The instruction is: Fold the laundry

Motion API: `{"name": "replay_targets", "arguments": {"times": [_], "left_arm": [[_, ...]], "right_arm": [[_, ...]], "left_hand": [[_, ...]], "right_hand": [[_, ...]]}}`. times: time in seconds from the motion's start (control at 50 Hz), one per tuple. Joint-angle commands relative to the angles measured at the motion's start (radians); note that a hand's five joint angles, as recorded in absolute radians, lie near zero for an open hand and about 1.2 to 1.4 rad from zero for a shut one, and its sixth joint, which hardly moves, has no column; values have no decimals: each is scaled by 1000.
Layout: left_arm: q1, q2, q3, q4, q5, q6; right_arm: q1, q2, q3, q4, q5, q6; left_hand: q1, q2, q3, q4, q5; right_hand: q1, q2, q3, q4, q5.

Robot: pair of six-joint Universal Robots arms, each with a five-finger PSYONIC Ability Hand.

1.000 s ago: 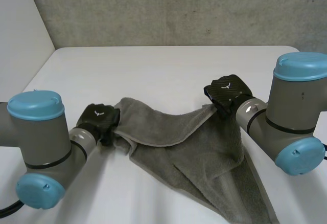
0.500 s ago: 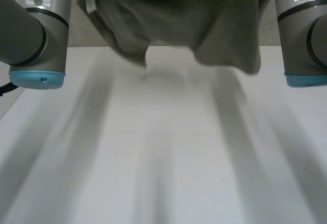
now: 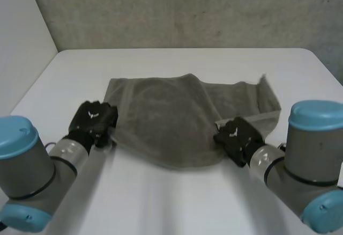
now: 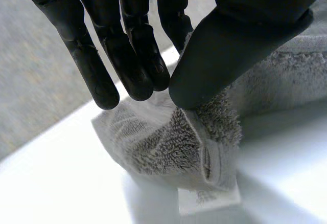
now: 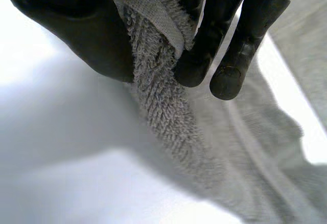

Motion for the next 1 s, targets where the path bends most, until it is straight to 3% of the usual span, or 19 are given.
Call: {"name": "replay_targets", "arguments": {"times": [0.02,0.04,0.06,0.08,0.14,0.18,0.24,0.38,0.58,0.84,1.0], "left_arm": [[48,16,-5,-1,-1,31],[48,16,-5,-1,-1,31],[59,24,-5,-1,-2,31],[66,39,-5,-1,-2,31],[73,53,-8,-1,-1,30],[80,65,-11,-1,-1,27],[86,67,-11,-1,-2,23],[96,67,-11,-1,-2,22],[128,69,-11,-1,4,20],[128,69,-13,-1,4,20],[135,67,-14,1,4,20]], "right_arm": [[2,-10,20,-17,-9,10],[0,-30,22,-18,-9,11],[0,-30,22,-18,-9,11],[-4,-55,28,-18,-9,19],[-10,-82,40,-23,-14,33],[-21,-130,59,-40,-17,103],[-67,-148,63,-60,-20,172],[-167,-199,40,-60,-50,246],[-246,-190,-20,34,-164,194],[-204,32,-315,209,-325,-108],[-124,189,-469,281,-319,-231]], "left_hand": [[208,179,179,178,196],[208,179,179,178,196],[208,179,179,178,196],[208,179,179,178,196],[208,179,179,178,196],[208,179,179,178,196],[208,179,179,178,196],[208,179,179,178,196],[208,179,179,178,196],[208,179,179,178,196],[208,179,179,178,196]], "right_hand": [[43,58,36,39,53],[-172,-157,-179,-176,-162],[-174,-159,-181,-178,-165],[-439,-424,-446,-443,-429],[-644,-629,-651,-648,-634],[-992,-976,-998,-995,-982],[-1064,-1048,-1070,-1067,-1054],[-1087,-1072,-1094,-1091,-1078],[-1055,-1040,-1062,-1059,-1045],[-1017,-1002,-1024,-1021,-1007],[-912,-896,-918,-915,-902]]}}
